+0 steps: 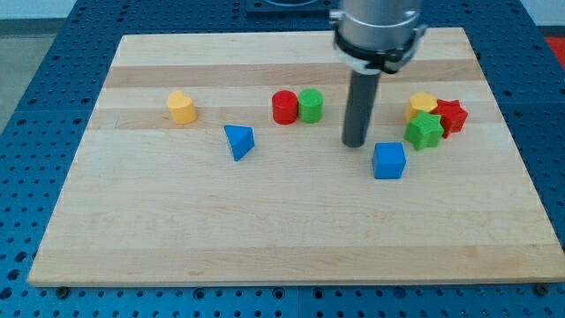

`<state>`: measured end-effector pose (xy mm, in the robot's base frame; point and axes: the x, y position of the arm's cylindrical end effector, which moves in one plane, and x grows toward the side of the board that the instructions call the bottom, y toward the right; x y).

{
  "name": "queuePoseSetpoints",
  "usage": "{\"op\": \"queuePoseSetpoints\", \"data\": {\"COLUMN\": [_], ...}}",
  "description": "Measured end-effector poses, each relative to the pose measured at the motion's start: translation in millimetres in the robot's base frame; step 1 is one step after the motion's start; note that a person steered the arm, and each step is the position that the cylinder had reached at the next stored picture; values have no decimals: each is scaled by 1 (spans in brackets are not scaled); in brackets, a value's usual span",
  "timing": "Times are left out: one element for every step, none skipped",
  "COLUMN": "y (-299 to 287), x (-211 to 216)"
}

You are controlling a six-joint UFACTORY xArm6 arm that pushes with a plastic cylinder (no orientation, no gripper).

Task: Place the blue cube below the red and green star

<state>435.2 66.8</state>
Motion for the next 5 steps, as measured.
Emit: {"op": "queuePoseSetpoints", "data": {"y": [-7, -7, 21, 52, 56], "x": [20, 56, 62, 60, 59]}}
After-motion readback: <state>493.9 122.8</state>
